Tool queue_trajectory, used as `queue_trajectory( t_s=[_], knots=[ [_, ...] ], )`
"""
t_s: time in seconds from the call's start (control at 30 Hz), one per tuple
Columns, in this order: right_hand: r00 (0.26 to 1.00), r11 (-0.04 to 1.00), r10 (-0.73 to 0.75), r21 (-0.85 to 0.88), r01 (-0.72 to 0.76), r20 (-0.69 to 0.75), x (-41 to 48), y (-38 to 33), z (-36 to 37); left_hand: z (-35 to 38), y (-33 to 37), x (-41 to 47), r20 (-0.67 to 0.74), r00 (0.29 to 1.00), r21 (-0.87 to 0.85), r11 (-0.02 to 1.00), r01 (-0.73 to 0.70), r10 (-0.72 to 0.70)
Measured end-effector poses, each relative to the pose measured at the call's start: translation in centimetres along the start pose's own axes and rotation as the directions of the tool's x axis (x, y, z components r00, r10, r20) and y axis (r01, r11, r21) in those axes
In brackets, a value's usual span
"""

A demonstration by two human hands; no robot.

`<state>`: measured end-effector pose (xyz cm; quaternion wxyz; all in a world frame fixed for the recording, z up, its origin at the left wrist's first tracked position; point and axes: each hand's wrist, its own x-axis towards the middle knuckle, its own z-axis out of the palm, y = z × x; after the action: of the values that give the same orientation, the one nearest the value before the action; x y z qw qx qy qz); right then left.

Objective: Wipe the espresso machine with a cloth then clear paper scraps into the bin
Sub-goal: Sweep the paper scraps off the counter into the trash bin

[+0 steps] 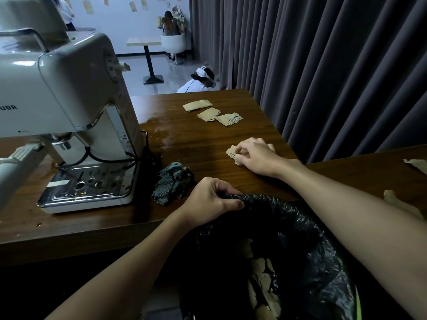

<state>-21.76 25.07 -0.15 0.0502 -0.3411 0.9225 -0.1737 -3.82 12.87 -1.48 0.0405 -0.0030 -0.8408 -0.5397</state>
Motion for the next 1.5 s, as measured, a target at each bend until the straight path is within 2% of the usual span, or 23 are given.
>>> queue_trajectory(
  t_s=[0.1, 0.2, 0.33, 0.4, 0.47, 0.53, 0.57, 0.63, 0.67, 0.77, 0.83, 0.93, 1.03, 1.2, 1.37, 1.5],
  knots=[
    [0.999, 0.998, 0.026, 0.050, -0.024, -0.043, -0.7, 0.4, -0.2, 0.1, 0.1, -0.1, -0.010, 1.000, -0.004, 1.000, 0.000, 0.000],
    [0.998, 0.974, 0.066, 0.219, -0.060, -0.019, -1.5, 0.5, -1.3, 0.1, 0.2, -0.1, -0.008, 1.000, -0.012, 1.000, 0.015, -0.015],
    [0.990, 0.889, 0.136, 0.446, -0.107, -0.032, -3.2, 0.3, -3.1, 0.2, 0.2, 0.0, -0.002, 0.999, -0.026, 0.999, 0.033, -0.033],
    [0.990, 0.805, 0.132, 0.578, -0.133, 0.044, -4.8, 0.5, -4.4, 0.1, 0.2, 0.0, 0.007, 1.000, -0.034, 0.999, 0.029, -0.028],
    [0.983, 0.671, 0.042, 0.724, -0.158, 0.176, -6.7, 1.1, -6.0, 0.1, 0.1, 0.0, 0.011, 1.000, -0.043, 0.999, 0.029, -0.029],
    [0.946, 0.534, -0.139, 0.826, -0.178, 0.294, -8.4, 1.5, -7.4, 0.1, -0.1, 0.0, 0.002, 1.000, -0.043, 0.999, 0.020, -0.020],
    [0.909, 0.519, -0.229, 0.833, -0.190, 0.349, -8.9, 1.5, -7.8, 0.1, -0.1, 0.0, 0.001, 1.000, -0.046, 0.999, 0.017, -0.017],
    [0.861, 0.579, -0.303, 0.797, -0.174, 0.408, -9.0, 1.3, -8.0, 0.2, -0.2, 0.0, 0.006, 1.000, -0.056, 0.998, 0.014, -0.014],
    [0.878, 0.618, -0.275, 0.771, -0.151, 0.392, -8.6, 1.2, -7.9, 0.2, -0.2, 0.1, 0.007, 1.000, -0.064, 0.998, 0.013, -0.012],
    [0.971, 0.733, -0.073, 0.673, -0.102, 0.227, -6.1, 1.0, -6.6, -0.2, 0.0, 0.0, 0.009, 0.999, -0.105, 0.994, 0.036, -0.035],
    [0.991, 0.840, 0.008, 0.536, -0.079, 0.134, -3.9, 1.0, -5.2, -0.3, 0.0, 0.0, 0.006, 0.999, -0.110, 0.993, 0.046, -0.046],
    [0.989, 0.935, 0.072, 0.337, -0.112, 0.131, -0.1, 1.1, -3.3, -0.4, 0.0, 0.1, -0.013, 0.998, -0.111, 0.992, 0.057, -0.059],
    [0.985, 0.967, 0.077, 0.228, -0.111, 0.154, 3.7, 0.8, -1.7, -0.4, -0.1, 0.1, -0.011, 0.998, -0.106, 0.993, 0.058, -0.059],
    [0.996, 0.999, 0.029, 0.023, -0.032, 0.088, 8.3, 0.1, -0.3, -0.5, -0.4, 0.2, 0.004, 1.000, -0.118, 0.993, 0.015, -0.014],
    [0.981, 0.997, 0.042, -0.070, -0.029, 0.189, 10.2, 0.3, 0.1, -0.3, -0.3, 0.1, -0.025, 1.000, -0.110, 0.994, -0.019, 0.016],
    [0.998, 0.992, -0.011, -0.124, 0.019, 0.064, 9.8, -0.4, -0.3, -0.4, -0.3, 0.0, -0.023, 1.000, -0.107, 0.994, -0.009, 0.007]
  ],
)
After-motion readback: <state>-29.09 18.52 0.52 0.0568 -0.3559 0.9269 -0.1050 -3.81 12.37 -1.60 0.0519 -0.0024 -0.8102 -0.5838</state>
